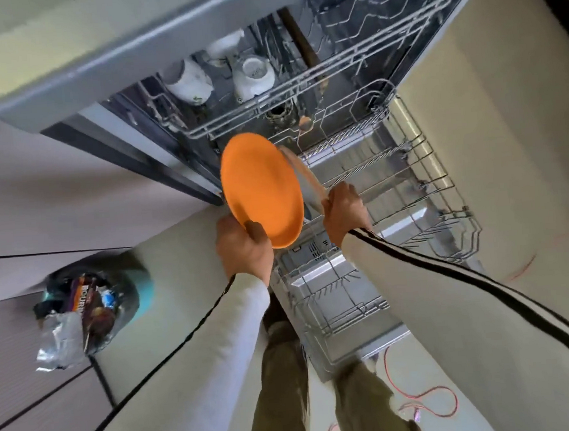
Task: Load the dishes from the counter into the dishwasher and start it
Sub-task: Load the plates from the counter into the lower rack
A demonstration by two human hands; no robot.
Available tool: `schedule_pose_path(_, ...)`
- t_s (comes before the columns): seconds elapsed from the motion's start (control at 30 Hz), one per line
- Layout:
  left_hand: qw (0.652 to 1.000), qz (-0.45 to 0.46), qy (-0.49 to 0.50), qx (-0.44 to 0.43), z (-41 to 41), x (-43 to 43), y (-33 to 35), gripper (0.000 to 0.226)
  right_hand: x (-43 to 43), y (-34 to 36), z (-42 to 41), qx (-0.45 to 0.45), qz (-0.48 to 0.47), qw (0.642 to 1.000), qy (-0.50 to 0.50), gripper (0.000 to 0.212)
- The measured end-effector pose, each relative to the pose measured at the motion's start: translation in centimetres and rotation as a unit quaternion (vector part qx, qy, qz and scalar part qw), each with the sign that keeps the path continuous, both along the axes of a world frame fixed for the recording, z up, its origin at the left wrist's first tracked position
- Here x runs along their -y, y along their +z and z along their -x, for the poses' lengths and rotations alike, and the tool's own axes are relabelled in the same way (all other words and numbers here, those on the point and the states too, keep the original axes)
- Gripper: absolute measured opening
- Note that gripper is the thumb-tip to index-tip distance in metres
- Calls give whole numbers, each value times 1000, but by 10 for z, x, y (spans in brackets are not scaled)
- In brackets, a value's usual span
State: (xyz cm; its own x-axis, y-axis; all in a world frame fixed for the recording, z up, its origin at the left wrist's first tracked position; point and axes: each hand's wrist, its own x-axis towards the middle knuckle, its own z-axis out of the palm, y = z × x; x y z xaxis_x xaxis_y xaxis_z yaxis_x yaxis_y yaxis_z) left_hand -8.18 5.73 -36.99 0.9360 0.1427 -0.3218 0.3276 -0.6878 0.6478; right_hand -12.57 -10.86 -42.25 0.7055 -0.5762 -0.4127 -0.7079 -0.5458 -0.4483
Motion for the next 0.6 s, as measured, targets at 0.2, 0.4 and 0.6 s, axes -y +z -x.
schedule_pose_path(0.2, 999, 8, -17, 29, -4, 10, -20, 11, -6, -22, -2, 10, 19, 998, 59, 16)
schedule_pose_path(0.4, 999, 16, 32, 41, -6, 7, -18, 11, -10, -25, -5, -15, 22, 996, 87, 14)
schedule_pose_path(0.6, 997, 29, 37, 64, -13, 6, -25, 12, -7, -36, -40, -55, 25, 991, 123, 11)
